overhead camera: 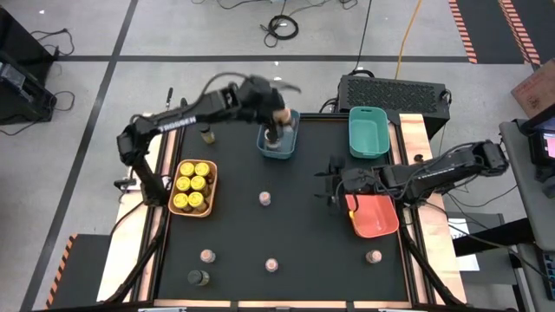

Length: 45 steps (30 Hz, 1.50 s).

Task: Sort spices by type
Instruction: Put the large brown seasoning bottle into the blue bin

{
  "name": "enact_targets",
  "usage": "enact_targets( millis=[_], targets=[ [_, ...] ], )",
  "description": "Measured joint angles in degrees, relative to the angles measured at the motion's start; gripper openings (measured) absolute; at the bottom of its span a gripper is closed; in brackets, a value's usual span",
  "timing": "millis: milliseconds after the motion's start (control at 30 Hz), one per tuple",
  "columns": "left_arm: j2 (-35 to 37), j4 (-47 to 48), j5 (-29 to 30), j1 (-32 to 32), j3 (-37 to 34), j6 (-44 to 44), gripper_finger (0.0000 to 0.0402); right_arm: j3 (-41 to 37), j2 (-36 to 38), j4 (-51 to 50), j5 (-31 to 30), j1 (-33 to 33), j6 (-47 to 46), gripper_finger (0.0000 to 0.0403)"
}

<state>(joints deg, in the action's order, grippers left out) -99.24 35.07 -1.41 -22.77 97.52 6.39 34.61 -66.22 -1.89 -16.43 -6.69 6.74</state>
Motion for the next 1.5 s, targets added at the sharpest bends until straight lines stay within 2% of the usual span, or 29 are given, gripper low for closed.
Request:
enact_targets(
  millis=[133,300,867,1100,1500],
  targets=[
    [-3.7,-3.5,-7.3,-5.7,2.1,0.0,0.0278,-1.9,0.0,5.3,0.0,3.1,0.8,0.0293],
    [-9.0,-3.1,-12.7,-8.4,3.3,1.2,0.0278,-1.9,0.0,6.1,0.1,6.5,0.8,0.0293],
    [-16.8,-3.4,-12.6,-9.9,3.4,7.6,0.0278,-1.2,0.0,11.1,0.3,13.1,3.3,0.0293],
    [-19.2,-2.6,-11.8,-10.1,3.4,9.6,0.0278,0.8,0.0,10.6,0.2,13.5,3.6,0.0293],
    [-19.4,2.2,-11.6,-10.1,3.3,12.5,0.0278,1.3,0.0,10.2,0.2,13.5,4.2,0.0293]
  ],
)
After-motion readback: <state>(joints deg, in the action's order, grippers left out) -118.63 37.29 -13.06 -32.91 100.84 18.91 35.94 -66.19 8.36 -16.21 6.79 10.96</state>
